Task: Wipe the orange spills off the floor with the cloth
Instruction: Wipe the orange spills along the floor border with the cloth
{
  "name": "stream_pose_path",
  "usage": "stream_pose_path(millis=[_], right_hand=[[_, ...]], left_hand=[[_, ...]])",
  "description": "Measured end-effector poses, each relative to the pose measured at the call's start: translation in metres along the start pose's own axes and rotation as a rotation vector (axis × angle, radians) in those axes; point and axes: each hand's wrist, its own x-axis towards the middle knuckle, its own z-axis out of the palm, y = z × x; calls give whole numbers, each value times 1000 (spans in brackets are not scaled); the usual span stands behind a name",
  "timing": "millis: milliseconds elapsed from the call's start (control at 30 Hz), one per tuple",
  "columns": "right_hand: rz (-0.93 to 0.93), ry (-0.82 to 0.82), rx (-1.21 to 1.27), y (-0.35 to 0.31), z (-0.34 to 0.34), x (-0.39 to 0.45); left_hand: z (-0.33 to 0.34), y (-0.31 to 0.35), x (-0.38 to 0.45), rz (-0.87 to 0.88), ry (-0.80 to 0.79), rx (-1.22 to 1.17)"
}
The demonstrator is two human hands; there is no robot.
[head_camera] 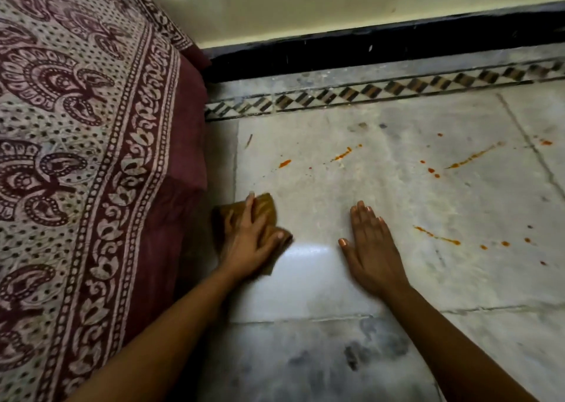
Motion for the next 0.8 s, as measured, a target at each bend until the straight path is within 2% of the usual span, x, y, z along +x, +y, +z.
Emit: stream_pose_path(millis=[67, 167, 333, 367, 467, 567, 633, 700, 800], right_hand=[[-14, 15, -15, 1, 2, 18], [-4, 11, -40, 5, 3, 42], [173, 8, -27, 8, 8, 49], [187, 7, -32, 6, 9, 49], [198, -4, -35, 6, 8, 48], [196, 4, -43, 6, 8, 47], [203, 10, -41, 6, 7, 49], [202, 5, -47, 6, 8, 49], [200, 21, -43, 4, 6, 47]], left_hand=[[-2, 11, 38, -91, 35, -2], [3, 21, 75, -92, 1, 103], [6, -5, 24, 297, -38, 219], [4, -15, 13, 283, -45, 208], [-2, -30, 19, 23, -28, 29], [2, -13, 69, -154, 50, 86], [3, 4, 112, -250, 31, 126], [2, 11, 140, -227, -37, 196], [3, 10, 133, -65, -70, 277]])
